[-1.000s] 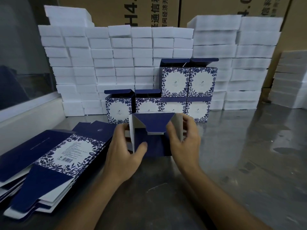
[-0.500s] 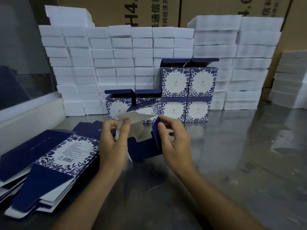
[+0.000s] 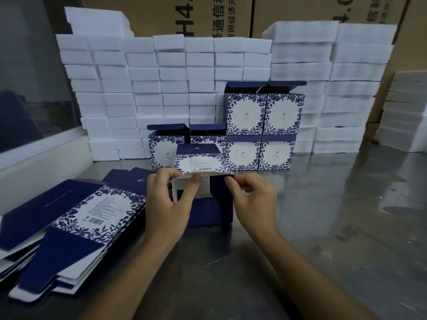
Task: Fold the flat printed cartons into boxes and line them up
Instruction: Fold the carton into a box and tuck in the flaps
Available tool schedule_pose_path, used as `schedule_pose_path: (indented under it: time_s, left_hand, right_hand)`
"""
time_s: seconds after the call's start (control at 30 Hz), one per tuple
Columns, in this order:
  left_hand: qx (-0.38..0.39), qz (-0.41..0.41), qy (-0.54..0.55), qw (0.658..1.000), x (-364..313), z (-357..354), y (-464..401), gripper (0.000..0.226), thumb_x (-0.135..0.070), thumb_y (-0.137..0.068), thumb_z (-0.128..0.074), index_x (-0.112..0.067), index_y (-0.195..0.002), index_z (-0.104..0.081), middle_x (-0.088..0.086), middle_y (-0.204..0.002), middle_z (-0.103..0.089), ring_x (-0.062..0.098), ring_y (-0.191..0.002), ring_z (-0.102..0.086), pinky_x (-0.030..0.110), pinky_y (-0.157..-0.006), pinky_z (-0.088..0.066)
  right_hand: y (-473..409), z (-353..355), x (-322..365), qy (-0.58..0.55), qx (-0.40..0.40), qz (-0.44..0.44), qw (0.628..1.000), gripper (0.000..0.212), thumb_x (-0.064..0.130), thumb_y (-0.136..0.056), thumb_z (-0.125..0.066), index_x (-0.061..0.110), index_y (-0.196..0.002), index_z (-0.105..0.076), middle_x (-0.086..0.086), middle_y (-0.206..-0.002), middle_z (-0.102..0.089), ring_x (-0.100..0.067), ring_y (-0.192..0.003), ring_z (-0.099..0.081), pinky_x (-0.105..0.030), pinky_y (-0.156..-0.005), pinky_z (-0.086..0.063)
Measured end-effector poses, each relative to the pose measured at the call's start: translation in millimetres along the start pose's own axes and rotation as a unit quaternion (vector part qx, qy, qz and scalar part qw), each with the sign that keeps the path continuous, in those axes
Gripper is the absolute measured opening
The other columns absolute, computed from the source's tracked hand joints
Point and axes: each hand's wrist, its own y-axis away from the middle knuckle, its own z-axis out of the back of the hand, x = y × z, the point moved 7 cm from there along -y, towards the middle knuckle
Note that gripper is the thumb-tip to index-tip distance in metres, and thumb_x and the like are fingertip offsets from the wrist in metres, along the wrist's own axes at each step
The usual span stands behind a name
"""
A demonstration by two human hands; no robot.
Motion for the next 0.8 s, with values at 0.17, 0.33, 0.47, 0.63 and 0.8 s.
schedule_pose_path:
  time_s: [0.17,0.33,0.47,0.63,0.8]
  left_hand:
    - [-0.006,-0.010,-0.015,1.000,2.1,1.8,0.5,0.044,-0.070,-0.075,-0.056,-0.031,-0.094,-0.054,-0.012,-0.099,-0.048,-0.007,-0.091,-0.050,0.016,-0.072,-0.037]
    - [0.003,-0.023,-0.031,0.999,2.1,0.6,0.5,0.044,-0.067,-0.076,-0.057,-0.028,-0.097,-0.055,-0.010,-0.101,-0.049,-0.008,-0.093,-0.050,0.004,-0.070,-0.036]
    - [0.006,-0.030,-0.034,0.999,2.8,0.4,1.0,0.042,-0.066,-0.077,-0.057,-0.030,-0.100,-0.055,-0.013,-0.101,-0.048,-0.014,-0.094,-0.047,-0.003,-0.070,-0.032]
    - [0.008,-0.033,-0.028,0.999,6.7,1.8,-0.8,0.040,-0.065,-0.078,-0.058,-0.034,-0.102,-0.054,-0.016,-0.104,-0.048,-0.014,-0.098,-0.047,0.002,-0.074,-0.035]
    - [0.011,-0.041,-0.039,0.998,5.5,0.9,0.8,0.041,-0.068,-0.075,-0.054,-0.038,-0.102,-0.051,-0.020,-0.103,-0.046,-0.014,-0.097,-0.048,0.000,-0.070,-0.035]
  right_hand:
    - [7.5,-18.9,-30.1,0.025,0.127,-0.117,0.985,0.020,0.032,-0.087,-0.078,0.013,-0.092,-0.080,0.003,-0.080,-0.076,-0.012,-0.075,-0.071,-0.038,-0.073,-0.058]
    - [5.3,-16.9,-34.7,0.054,0.128,-0.122,0.983,0.025,0.034,-0.088,-0.076,0.016,-0.070,-0.074,0.009,-0.057,-0.063,-0.011,-0.059,-0.061,-0.031,-0.060,-0.049]
    - [6.7,-20.0,-36.2,0.047,0.147,-0.129,0.980,0.018,0.032,-0.088,-0.077,0.016,-0.079,-0.078,0.006,-0.065,-0.070,-0.012,-0.065,-0.066,-0.033,-0.065,-0.055]
    - [14.1,-29.8,-43.6,0.149,0.237,-0.127,0.952,0.022,0.027,-0.086,-0.078,0.021,-0.071,-0.063,0.007,-0.066,-0.061,-0.017,-0.072,-0.061,-0.025,-0.064,-0.041]
    - [13.3,-28.7,-45.1,0.173,0.239,-0.126,0.947,0.016,0.026,-0.086,-0.074,0.022,-0.076,-0.062,0.002,-0.070,-0.065,-0.026,-0.082,-0.066,-0.032,-0.070,-0.051]
